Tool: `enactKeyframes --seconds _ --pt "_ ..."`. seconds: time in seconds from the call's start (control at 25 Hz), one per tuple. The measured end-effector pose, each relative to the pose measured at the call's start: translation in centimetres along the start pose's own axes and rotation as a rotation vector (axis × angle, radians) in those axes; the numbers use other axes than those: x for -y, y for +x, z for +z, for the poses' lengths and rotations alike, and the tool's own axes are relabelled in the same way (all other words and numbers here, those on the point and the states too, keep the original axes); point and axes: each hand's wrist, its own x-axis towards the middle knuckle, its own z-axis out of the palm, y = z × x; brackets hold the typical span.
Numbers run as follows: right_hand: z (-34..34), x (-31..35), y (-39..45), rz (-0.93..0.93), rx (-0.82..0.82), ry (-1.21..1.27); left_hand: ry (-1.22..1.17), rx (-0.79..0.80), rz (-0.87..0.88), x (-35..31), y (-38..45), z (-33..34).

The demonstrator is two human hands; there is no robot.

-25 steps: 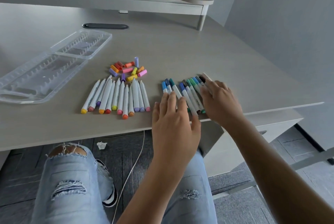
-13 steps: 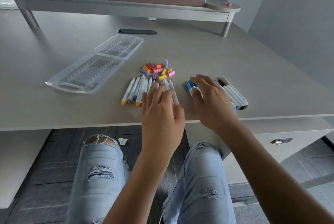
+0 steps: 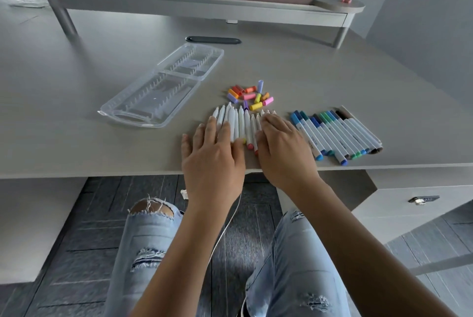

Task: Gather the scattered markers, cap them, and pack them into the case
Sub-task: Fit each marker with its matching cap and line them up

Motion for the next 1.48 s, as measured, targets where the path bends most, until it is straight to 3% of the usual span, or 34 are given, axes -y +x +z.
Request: enactKeyframes --seconds 0.32,0.6,0.76,0.92,1.04,1.16,1.32,1.48 --pt "0.6 -0.6 -0.3 0.035 -0.251 0.215 0.048 -0.026 0.044 0.5 -0.3 0.3" --pt "0.0 -0.8 -0.4 0.104 -0.295 0.366 -0.026 -0.038 0.019 0.3 -0.1 0.1" --pt "-0.1 -0.6 -0.5 0.105 -0.263 0.340 -0.293 -0.111 -0.071 0.5 -0.3 -0.6" --pt "-0.3 -0.5 -0.7 0.105 -0.261 0.349 -0.785 -0.244 -0.188 1.5 -1.0 -2.2" --pt "-0.3 -0.5 -0.8 0.109 -0.274 0.371 -1.008 -0.217 -0.386 2.4 -1.2 -4.0" --pt "-0.4 -0.6 -0.8 0.107 -0.269 0.377 -1.116 -0.162 -0.452 2.9 -0.8 -5.7" --pt "-0.5 -0.7 -0.6 0.150 -0.288 0.401 -0.964 -0.058 -0.419 2.8 0.2 -6.9" --pt "-0.4 -0.5 -0.7 0.151 -0.314 0.401 -0.608 -0.020 -0.284 1.5 3.6 -5.0"
